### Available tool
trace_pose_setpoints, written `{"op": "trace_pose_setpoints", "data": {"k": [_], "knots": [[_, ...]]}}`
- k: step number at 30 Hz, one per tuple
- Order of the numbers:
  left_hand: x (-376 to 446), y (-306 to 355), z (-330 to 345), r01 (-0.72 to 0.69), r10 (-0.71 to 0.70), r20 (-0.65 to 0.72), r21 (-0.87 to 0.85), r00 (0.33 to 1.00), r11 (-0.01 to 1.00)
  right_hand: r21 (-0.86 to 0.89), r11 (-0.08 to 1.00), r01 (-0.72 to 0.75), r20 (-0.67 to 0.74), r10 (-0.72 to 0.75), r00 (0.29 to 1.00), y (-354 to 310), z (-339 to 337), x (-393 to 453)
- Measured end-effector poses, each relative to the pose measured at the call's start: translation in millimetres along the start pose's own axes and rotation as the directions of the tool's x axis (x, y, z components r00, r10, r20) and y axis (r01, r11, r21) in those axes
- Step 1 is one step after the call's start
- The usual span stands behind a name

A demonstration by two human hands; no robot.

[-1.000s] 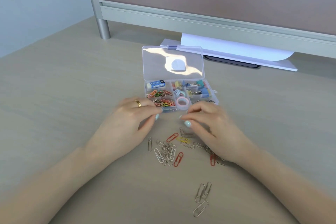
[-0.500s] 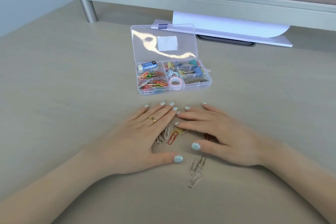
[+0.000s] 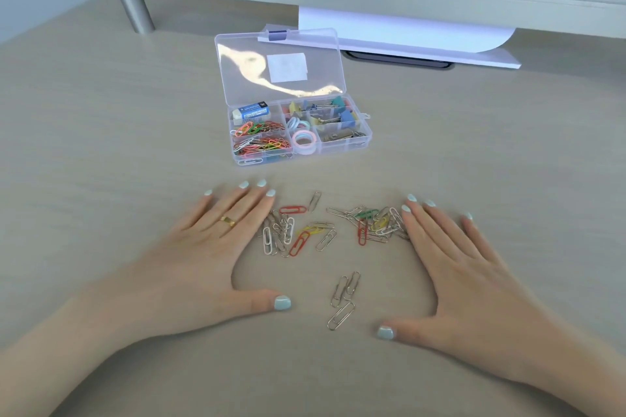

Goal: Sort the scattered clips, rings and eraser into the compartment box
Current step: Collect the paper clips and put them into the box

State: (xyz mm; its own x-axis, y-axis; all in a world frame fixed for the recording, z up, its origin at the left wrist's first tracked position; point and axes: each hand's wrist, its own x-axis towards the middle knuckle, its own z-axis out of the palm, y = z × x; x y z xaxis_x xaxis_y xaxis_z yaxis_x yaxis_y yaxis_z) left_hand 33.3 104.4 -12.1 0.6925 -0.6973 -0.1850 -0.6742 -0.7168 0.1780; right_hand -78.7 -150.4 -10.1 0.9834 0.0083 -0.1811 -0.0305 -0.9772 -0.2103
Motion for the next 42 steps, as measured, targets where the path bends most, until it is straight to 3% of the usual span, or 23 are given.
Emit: {"op": "trace_pose_setpoints", "data": {"k": [9, 15, 22, 27, 39, 42], "knots": [[27.0, 21.7, 7.4, -0.032, 0.028, -0.114, -0.032, 0.993, 0.999, -0.003, 0.997, 0.083, -0.005, -0.083, 0.997, -22.0, 0.9, 28.6], [36.2, 21.3, 5.9, -0.083, 0.076, -0.140, -0.042, 0.987, 0.996, 0.100, 0.985, 0.139, -0.180, -0.120, 0.976, -14.1, -0.7, 57.2], [53.9, 22.8, 4.7, -0.159, 0.061, -0.334, -0.274, 0.941, 0.948, 0.306, 0.919, 0.249, -0.330, -0.143, 0.933, -5.7, -1.0, 74.7], [56.8, 24.6, 6.4, -0.210, 0.035, -0.375, -0.438, 0.927, 0.874, 0.459, 0.832, 0.311, -0.319, -0.172, 0.932, -6.5, -3.1, 74.7], [53.6, 24.0, 4.1, -0.250, 0.004, -0.446, -0.494, 0.895, 0.833, 0.251, 0.890, 0.380, -0.430, -0.248, 0.868, -6.6, 0.2, 80.7], [53.9, 22.2, 4.2, -0.223, -0.064, -0.466, -0.534, 0.883, 0.815, 0.252, 0.889, 0.381, -0.437, -0.247, 0.865, -5.5, -0.2, 80.1]]}}
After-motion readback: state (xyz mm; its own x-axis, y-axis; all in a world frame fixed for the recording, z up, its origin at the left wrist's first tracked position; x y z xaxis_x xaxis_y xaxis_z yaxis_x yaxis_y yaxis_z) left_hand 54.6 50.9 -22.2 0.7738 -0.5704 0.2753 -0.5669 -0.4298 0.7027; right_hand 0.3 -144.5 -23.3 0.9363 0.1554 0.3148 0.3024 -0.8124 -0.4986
